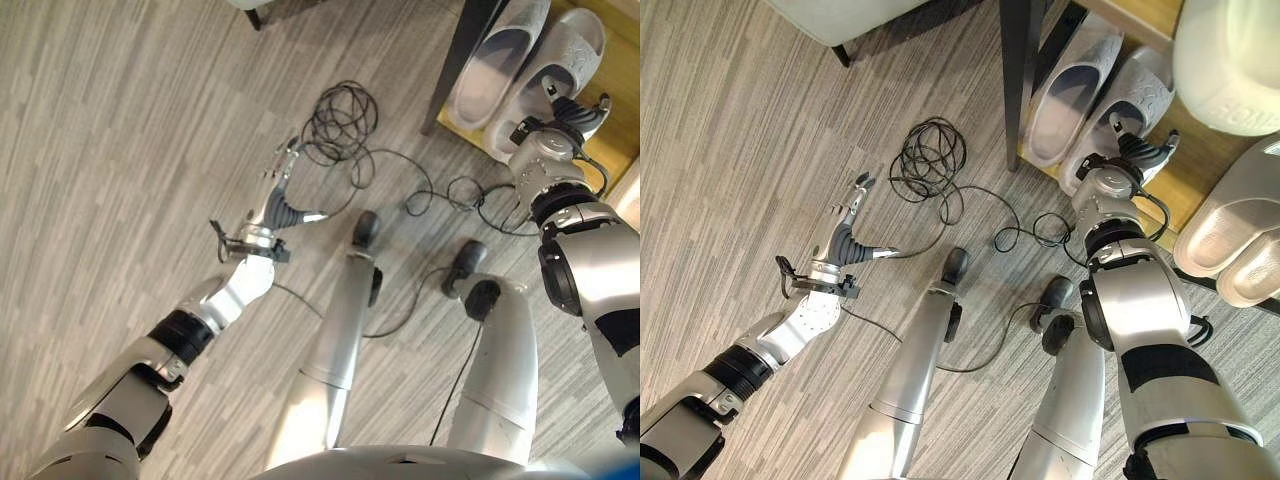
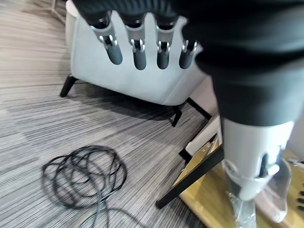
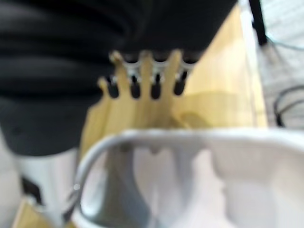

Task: Arrange the slippers neatly on the shoe rack.

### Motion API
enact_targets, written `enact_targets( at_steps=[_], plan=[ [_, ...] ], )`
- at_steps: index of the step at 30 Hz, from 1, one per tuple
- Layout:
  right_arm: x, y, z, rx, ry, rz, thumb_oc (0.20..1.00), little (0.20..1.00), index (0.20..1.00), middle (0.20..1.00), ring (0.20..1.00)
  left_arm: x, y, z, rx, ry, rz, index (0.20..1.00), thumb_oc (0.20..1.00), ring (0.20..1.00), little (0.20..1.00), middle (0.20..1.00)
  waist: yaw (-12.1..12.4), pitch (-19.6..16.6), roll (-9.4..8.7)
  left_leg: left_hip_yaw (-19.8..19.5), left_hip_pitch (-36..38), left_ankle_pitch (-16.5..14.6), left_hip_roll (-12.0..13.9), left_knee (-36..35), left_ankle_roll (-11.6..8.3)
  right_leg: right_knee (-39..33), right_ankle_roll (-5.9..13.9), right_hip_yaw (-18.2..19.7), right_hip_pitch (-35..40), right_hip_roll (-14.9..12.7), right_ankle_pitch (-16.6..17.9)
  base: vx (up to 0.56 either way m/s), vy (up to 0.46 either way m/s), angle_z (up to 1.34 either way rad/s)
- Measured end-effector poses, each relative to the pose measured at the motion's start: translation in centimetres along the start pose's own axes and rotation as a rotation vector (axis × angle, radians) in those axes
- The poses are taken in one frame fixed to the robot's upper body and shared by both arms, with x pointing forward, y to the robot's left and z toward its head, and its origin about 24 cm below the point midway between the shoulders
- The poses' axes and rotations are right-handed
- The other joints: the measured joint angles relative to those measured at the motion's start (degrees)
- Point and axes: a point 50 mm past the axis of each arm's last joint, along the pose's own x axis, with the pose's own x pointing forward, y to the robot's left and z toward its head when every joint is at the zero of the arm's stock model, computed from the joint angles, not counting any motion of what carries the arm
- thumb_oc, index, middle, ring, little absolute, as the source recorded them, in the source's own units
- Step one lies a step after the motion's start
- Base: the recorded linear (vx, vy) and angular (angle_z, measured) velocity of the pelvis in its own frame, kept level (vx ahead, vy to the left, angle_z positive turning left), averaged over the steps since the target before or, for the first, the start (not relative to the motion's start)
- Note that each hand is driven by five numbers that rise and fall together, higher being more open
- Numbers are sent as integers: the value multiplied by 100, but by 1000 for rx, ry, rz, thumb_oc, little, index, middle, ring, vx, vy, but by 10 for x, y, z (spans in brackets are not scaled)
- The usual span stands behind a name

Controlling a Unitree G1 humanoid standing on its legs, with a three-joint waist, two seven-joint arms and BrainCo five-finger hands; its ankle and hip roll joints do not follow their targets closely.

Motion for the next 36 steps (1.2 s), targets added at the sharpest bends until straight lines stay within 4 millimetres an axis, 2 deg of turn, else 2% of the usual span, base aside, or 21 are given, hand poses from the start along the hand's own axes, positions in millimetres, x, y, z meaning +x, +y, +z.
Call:
enact_targets(
  at_steps=[4,7,10,11,13,15,17,19,20,22,25,28,31,33,34,35,36],
  plan=[
    [-7,-1,-23,-60,8,1,1000,1000,1000,1000,1000,-3,-3,-10,13,64,-6,1000,1000,1000,1000,1000,-48,20,-45,31,173,-8,64,5,-3,-48,-3,14,175,74,31,-84,34,-7],
    [-19,7,-39,-74,31,41,1000,1000,1000,1000,1000,-5,-2,-15,2,100,-5,1000,1000,1000,1000,1000,-90,38,-139,80,392,-28,138,-72,30,-183,-4,60,354,153,81,-60,23,-15],
    [-39,18,-62,-94,41,158,1000,1000,1000,1000,1000,-5,-3,-21,-4,134,-14,1000,1000,1000,1000,1000,-219,77,-260,102,609,-23,195,-150,35,-268,9,111,551,220,91,-45,14,-8],
    [-42,19,-65,-97,34,187,1000,1000,1000,1000,1000,-4,-3,-21,-10,137,-17,1000,1000,1000,1000,1000,-226,84,-274,93,625,-24,203,-154,34,-277,9,107,573,233,91,-41,21,-6],
    [-55,20,-84,-114,50,259,1000,1000,1000,1000,1000,-4,-4,-21,-19,148,-20,1000,1000,1000,1000,1000,-301,107,-345,93,712,-28,227,-166,27,-310,-12,103,652,259,102,-40,23,-5],
    [-72,9,-117,-149,96,308,1000,1000,1000,1000,1000,-6,-11,-23,-24,182,-48,1000,1000,1000,1000,1000,-337,130,-388,90,937,-28,268,-276,29,-470,-1,53,910,279,129,-40,39,-8],
    [-90,-16,-160,-233,171,331,1000,1000,1000,1000,1000,-12,-19,-27,-33,216,-73,1000,1000,1000,1000,1000,-480,151,-465,132,1316,-62,363,-376,48,-704,-21,51,1325,377,208,-43,53,-20],
    [-104,-34,-186,-289,217,353,1000,1000,1000,1000,1000,-18,-26,-32,-51,271,-84,1000,1000,1000,1000,1000,-551,143,-553,183,1649,-78,429,-506,74,-923,27,66,1665,436,253,-39,42,-23],
    [-115,-49,-206,-336,272,354,1000,1000,1000,1000,1000,-24,-30,-36,-72,313,-87,1000,1000,1000,1000,1000,-622,115,-652,236,1874,-109,482,-640,113,-1096,80,86,1880,475,284,-41,56,-23],
    [-126,-73,-227,-392,320,378,1000,1000,1000,1000,1000,-29,-37,-37,-89,336,-109,1000,1000,1000,1000,1000,-685,111,-715,246,2195,-114,534,-809,100,-1365,111,65,2237,540,360,-17,38,-16],
    [-140,-95,-247,-450,380,406,1000,1000,1000,1000,1000,-35,-38,-41,-93,361,-124,1000,1000,1000,1000,1000,-788,81,-796,249,2489,-122,579,-958,112,-1563,135,47,2553,584,383,6,30,-6],
    [-155,-104,-256,-475,403,467,1000,1000,1000,1000,1000,-51,-47,-47,-104,423,-154,1000,1000,1000,1000,1000,-800,90,-849,256,2989,-84,637,-1235,144,-1921,148,4,3088,647,481,0,42,-6],
    [-170,-118,-270,-537,435,520,1000,1000,1000,1000,1000,-78,-63,-53,-132,520,-198,1000,1000,1000,1000,1000,-796,90,-891,304,3638,2,659,-1581,147,-2291,155,-38,3733,658,606,18,24,-1],
    [-183,-128,-281,-578,479,558,1000,1000,1000,1000,1000,-119,-53,-58,-220,566,-196,1000,1000,1000,1000,1000,-808,104,-884,253,4249,-4,717,-1974,109,-2758,193,-190,4413,692,629,114,39,4],
    [-185,-151,-292,-652,547,517,1000,1000,1000,1000,1000,-139,-67,-77,-178,719,-255,1000,1000,1000,1000,1000,-799,106,-840,254,4675,27,727,-2150,102,-3008,213,-231,4871,704,656,83,35,21],
    [-191,-162,-293,-662,537,552,1000,1000,1000,1000,1000,-160,-63,-87,-138,800,-305,1000,1000,1000,1000,1000,-670,65,-786,231,4898,24,718,-2319,174,-3085,226,-287,5112,673,623,70,42,15],
    [-193,-166,-293,-651,537,559,1000,1000,1000,1000,1000,-167,-54,-87,-133,782,-310,1000,1000,1000,1000,1000,-679,45,-842,231,5008,17,723,-2385,154,-3165,227,-294,5211,679,627,28,45,8]
  ],
)
